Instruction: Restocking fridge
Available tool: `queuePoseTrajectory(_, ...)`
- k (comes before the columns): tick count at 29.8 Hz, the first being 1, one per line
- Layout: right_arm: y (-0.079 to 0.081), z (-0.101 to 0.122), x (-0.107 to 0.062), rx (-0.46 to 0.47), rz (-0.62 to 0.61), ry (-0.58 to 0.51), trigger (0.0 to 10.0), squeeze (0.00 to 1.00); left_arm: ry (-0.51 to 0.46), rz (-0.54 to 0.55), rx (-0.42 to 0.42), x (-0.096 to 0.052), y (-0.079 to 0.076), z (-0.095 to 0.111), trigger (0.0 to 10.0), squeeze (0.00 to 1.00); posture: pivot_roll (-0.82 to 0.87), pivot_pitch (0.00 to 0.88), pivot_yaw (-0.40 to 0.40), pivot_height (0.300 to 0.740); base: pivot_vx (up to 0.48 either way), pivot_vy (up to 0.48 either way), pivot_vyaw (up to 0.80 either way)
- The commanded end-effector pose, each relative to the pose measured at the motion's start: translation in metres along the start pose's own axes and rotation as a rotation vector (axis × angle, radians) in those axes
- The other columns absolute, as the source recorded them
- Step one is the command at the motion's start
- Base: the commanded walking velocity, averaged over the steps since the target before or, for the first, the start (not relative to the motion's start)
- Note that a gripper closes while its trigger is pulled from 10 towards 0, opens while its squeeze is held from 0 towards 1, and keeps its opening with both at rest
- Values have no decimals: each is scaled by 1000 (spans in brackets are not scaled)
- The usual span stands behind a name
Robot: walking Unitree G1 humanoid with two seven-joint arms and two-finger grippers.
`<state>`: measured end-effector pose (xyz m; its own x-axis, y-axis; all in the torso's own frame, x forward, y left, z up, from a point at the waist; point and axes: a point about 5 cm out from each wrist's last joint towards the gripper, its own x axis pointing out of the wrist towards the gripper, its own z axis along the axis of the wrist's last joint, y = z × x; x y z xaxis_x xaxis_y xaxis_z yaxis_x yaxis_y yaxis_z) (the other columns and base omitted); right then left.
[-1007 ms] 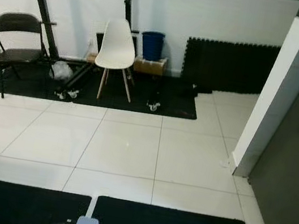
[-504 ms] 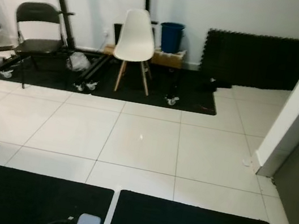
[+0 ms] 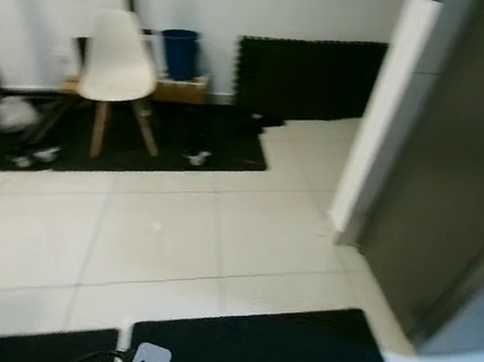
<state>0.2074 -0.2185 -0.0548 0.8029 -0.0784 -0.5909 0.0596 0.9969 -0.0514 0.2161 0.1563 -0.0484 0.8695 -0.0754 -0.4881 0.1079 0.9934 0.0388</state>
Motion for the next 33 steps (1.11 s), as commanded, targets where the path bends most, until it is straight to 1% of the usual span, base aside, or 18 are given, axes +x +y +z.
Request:
queuePoseTrajectory(1,1,-6,-2,21,-8,23,10000,0,29,5,1,-3,1,-7,10000,0,-28,96,46,740,0,0,-800)
queuePoseTrajectory(14,1,-8,-3,33,-21,23,10000,0,40,3,-6,-2,0,-7,10000,0,-31,100,54,740,0,0,-800)
queuePoseTrajectory(25,-2,-6,-3,66,-51,11,10000,0,4,-13,-16,1,-3,1,10000,0,-35,100,61,740,0,0,-800)
queuePoseTrajectory(26,-2,-6,-3,71,-55,11,10000,0,7,-21,-47,1,-4,1,10000,0,-35,101,63,740,0,0,-800)
queuePoseTrajectory(27,-3,-6,-3,75,-59,11,10000,0,3,-24,-53,2,-4,1,10000,0,-35,101,64,740,0,0,-800)
queuePoseTrajectory(33,-3,-7,-4,90,-71,12,10000,0,-13,-37,-45,2,-5,4,10000,0,-35,101,66,740,0,0,-800)
